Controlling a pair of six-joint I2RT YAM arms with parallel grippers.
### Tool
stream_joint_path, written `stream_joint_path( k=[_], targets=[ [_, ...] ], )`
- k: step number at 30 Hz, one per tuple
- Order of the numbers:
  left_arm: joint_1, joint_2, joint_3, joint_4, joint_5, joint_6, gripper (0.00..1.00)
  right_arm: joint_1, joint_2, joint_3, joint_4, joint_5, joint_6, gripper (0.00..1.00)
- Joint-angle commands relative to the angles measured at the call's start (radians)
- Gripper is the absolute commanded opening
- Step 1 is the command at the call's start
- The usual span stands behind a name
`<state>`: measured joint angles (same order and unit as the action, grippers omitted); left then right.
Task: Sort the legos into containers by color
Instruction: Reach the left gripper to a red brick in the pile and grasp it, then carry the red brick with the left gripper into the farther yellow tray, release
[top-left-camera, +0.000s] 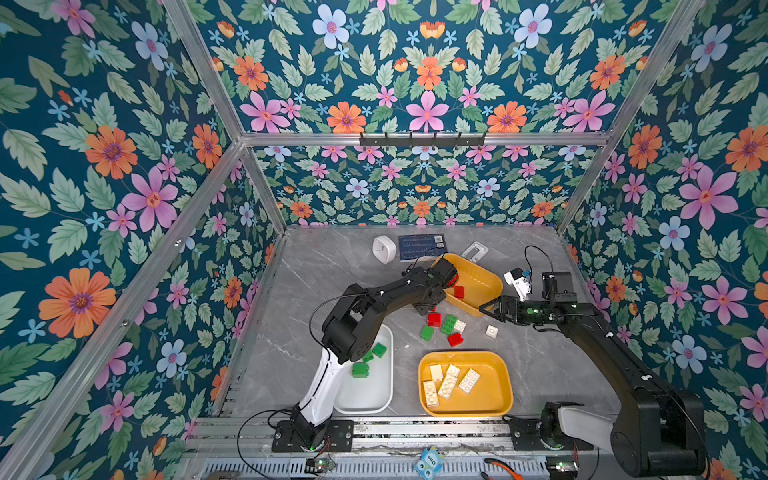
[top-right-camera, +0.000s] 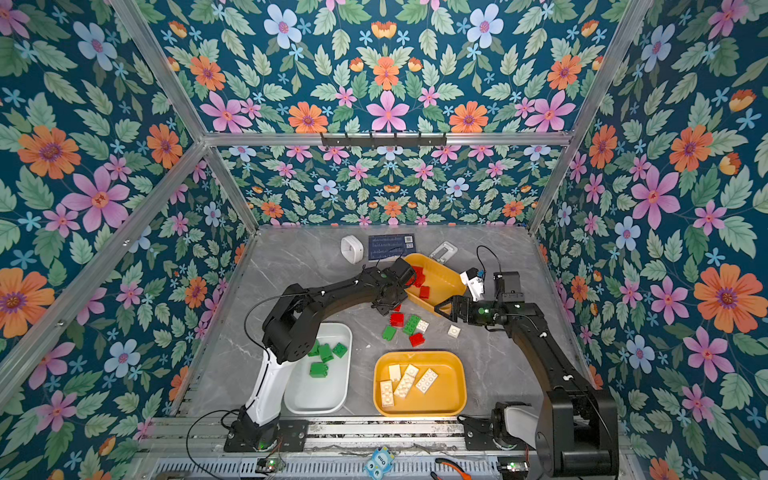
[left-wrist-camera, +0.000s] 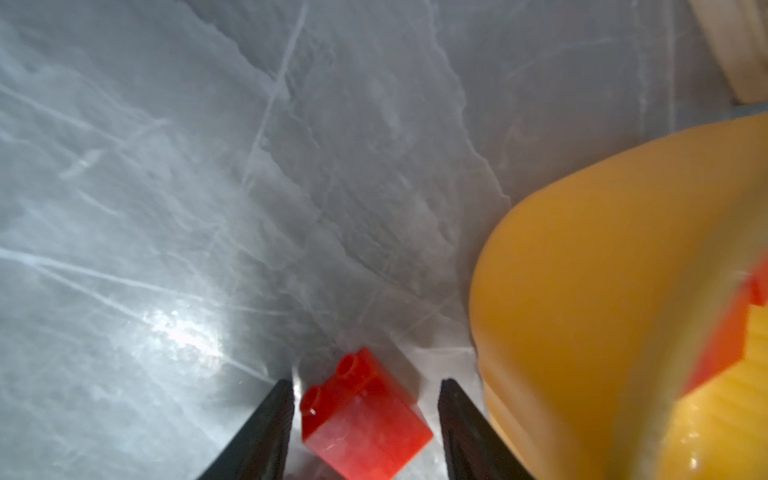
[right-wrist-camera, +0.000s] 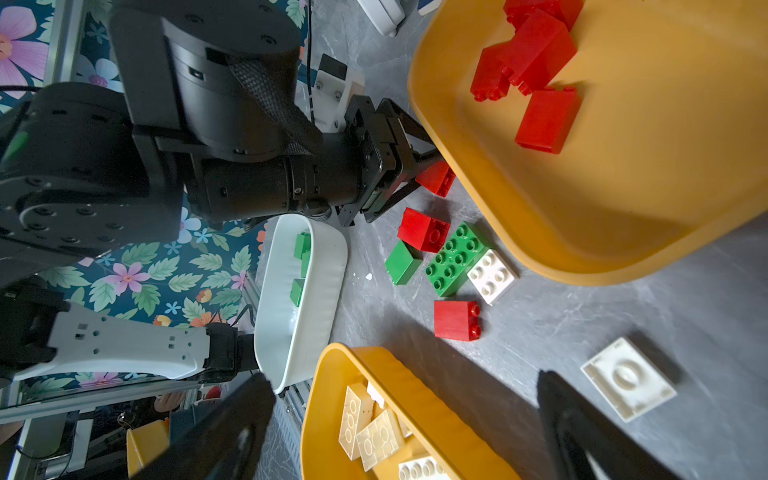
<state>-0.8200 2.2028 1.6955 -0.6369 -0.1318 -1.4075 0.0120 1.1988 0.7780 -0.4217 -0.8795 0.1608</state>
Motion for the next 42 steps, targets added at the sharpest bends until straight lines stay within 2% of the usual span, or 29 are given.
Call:
stream_joint_path(
  k=[1,7,17,28,42],
  targets=[
    [0.0,0.009,0.01,-0.061,-0.007,-0.011,0.58,0.001,0.001,0.004,0.011,-0.004,-0.004,0.99],
    [0.001,0.035,0.038,-0.118,0.006,-0.011,0.55,0.001,0.001,0.004,0.012,-0.006,-0.004,0.99],
    [0.006,0.031,0.057,-0.275,-0.023,0.078,0.49,0.0,-0.01,-0.009,0.018,-0.006,0.002,0.99],
    [0.033,-0.049,-0.049,-0.271,-0.053,0.203,0.47,0.001,-0.018,-0.019,0.028,-0.007,0.009,0.99],
    [0.015,-0.077,-0.1,-0.232,0.01,0.219,0.5,0.001,-0.027,-0.02,0.02,-0.004,0.008,0.99]
  ],
)
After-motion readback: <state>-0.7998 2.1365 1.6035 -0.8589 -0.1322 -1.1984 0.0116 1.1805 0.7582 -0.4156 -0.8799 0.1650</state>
